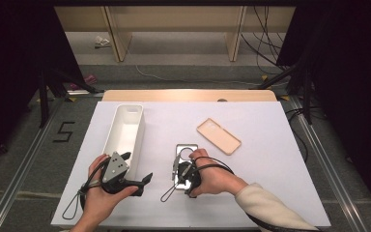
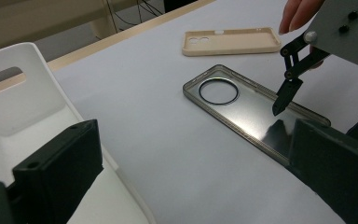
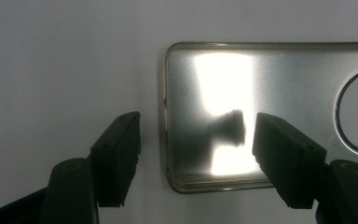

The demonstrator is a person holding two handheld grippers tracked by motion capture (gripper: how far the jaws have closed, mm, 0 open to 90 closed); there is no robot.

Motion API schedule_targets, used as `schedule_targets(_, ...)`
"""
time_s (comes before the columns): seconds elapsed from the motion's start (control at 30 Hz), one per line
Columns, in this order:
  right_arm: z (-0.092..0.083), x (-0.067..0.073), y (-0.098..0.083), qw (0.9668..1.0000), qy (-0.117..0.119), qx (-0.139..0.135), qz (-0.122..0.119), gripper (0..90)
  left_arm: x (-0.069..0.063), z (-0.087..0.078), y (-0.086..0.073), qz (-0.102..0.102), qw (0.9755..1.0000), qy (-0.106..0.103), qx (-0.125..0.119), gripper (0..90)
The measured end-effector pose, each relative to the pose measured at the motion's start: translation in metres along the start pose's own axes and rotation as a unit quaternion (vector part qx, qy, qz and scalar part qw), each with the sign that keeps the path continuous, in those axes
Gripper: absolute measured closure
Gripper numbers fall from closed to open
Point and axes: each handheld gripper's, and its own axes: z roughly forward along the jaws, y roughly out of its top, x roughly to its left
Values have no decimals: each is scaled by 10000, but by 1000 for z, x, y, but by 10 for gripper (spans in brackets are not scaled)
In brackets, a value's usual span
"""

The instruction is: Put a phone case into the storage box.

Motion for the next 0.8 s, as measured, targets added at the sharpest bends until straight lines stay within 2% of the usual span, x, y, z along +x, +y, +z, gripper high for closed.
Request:
schedule_targets(0.13,1,0,2,9999,-36,0,-93,358,0,0,0,-4,10000,-5,-3,21)
schedule_targets(0.57,2,-1,6,9999,-103,107,-59,399,-1,0,0,15,10000,-21,6,22)
schedule_targets(0.6,3,-1,6,9998,-150,48,-106,406,-1,0,0,23,10000,-27,9,22)
schedule_targets(0.8,6,-1,8,9997,-132,134,-141,432,-1,0,0,25,10000,-34,5,23)
